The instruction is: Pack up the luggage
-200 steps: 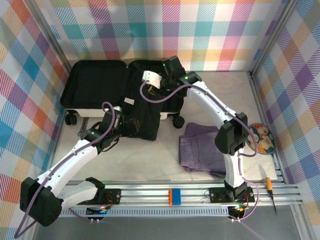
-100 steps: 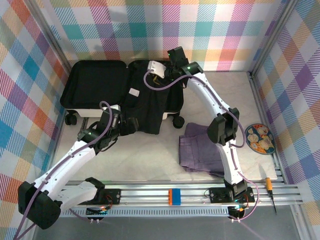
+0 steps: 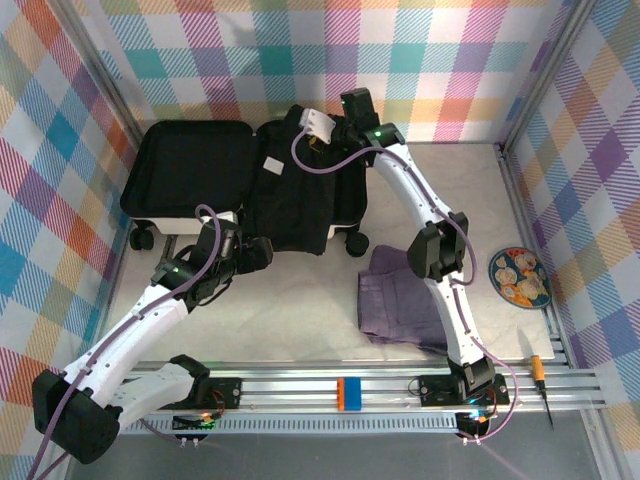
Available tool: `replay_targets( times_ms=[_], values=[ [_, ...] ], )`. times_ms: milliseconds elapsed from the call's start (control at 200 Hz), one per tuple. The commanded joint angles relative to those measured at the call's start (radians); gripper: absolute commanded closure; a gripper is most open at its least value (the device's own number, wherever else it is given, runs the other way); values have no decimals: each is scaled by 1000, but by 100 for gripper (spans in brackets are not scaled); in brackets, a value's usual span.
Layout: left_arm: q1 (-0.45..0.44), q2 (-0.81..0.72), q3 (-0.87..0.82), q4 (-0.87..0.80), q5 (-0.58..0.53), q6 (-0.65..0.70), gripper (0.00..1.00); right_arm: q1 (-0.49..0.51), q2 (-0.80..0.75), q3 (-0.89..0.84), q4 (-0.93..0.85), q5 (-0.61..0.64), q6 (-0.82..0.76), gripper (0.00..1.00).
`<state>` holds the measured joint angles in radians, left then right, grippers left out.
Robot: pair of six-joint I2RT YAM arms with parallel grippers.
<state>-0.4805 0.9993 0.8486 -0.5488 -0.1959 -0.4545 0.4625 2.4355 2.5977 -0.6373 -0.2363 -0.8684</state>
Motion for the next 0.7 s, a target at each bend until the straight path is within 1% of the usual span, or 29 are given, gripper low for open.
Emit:
replay_targets(
  times_ms=[0,175,460,555,695],
  values=[
    [6,-4,15,-26,-22,8,0,-23,61,77,153,26,33,100],
    [6,4,32,-38,-28,23,0,-39,126,91,229,44,73,100],
    [6,30,40,-27,-17,22,0,-60,194,103,295,69,92,100],
    [6,39,40,-19,-11,21,0,-67,210,104,312,59,98,100],
    [6,49,42,-11,-6,18,0,-67,234,108,349,39,106,97]
  ],
)
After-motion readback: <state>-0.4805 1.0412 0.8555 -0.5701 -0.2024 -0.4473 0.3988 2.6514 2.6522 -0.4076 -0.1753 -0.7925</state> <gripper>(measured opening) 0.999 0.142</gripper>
